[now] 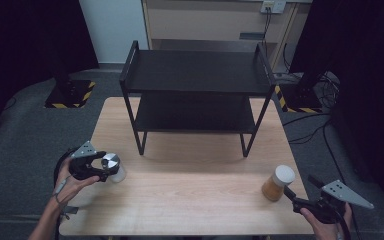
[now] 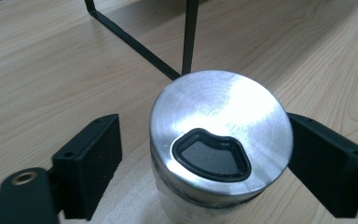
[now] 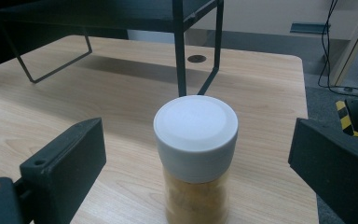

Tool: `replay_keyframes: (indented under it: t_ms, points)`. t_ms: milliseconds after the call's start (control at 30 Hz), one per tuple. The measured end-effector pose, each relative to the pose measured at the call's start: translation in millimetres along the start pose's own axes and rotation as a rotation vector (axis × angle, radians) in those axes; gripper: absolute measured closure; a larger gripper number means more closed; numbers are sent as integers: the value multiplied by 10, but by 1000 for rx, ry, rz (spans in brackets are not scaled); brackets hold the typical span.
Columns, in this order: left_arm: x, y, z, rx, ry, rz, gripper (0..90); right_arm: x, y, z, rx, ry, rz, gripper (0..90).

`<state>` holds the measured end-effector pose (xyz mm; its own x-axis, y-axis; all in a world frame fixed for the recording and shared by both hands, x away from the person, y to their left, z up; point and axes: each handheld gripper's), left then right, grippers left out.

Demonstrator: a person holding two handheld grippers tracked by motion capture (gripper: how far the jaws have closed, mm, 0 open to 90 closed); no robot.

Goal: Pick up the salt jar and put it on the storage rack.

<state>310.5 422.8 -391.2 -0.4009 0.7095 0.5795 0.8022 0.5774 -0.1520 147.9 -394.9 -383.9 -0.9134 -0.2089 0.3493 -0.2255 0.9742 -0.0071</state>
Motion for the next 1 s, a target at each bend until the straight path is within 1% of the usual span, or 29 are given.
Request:
replay_keyframes:
  t_ms: [33, 67, 100, 200, 333, 367, 433, 467, 500, 533, 667, 833, 1000]
  points:
    - [-4, 3, 9, -5, -3, 4, 193, 1, 0, 1, -1, 0, 1, 43]
    - [-1, 20, 31, -8, -16, 18, 252, 2, -1, 1, -1, 0, 2, 43]
    - [-1, 20, 31, -8, -16, 18, 303, 2, -1, 1, -1, 0, 2, 43]
    - [-7, 3, 31, -14, -18, 14, 305, 5, 1, 6, 0, -2, 6, 43]
    - [-6, 0, 20, -10, -17, 13, 307, 0, 4, 3, 0, 0, 5, 43]
    - [-5, -2, 22, -5, -21, 13, 308, 2, 7, 3, 2, -1, 5, 43]
    - [16, 13, 49, 10, -50, 22, 316, -1, 3, 4, 0, 0, 5, 43]
    - [16, 13, 49, 10, -50, 22, 328, -1, 3, 4, 0, 0, 5, 43]
    - [23, -4, 51, 1, -58, 15, 328, -2, 3, 6, 0, 0, 6, 43]
    - [25, -12, -2, -7, -34, 17, 333, -4, 0, 8, 0, 0, 5, 43]
    - [31, -28, -37, 8, -24, 18, 334, -4, 2, 8, 0, -1, 5, 43]
    - [40, -41, -107, 0, -3, 57, 336, -5, -2, 8, -1, 1, 4, 43]
    - [95, -81, -231, -19, -7, 90, 336, -5, -2, 6, 0, -1, 1, 42]
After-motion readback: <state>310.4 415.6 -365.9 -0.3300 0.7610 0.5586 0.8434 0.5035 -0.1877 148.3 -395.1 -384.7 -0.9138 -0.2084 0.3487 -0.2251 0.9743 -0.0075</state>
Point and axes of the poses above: each handheld gripper's, and its own axes: x roughly backward along the jaws, z roughly out of its underside, y roughly to its left, and after that the axes turned 12 degrees about z, right-handed
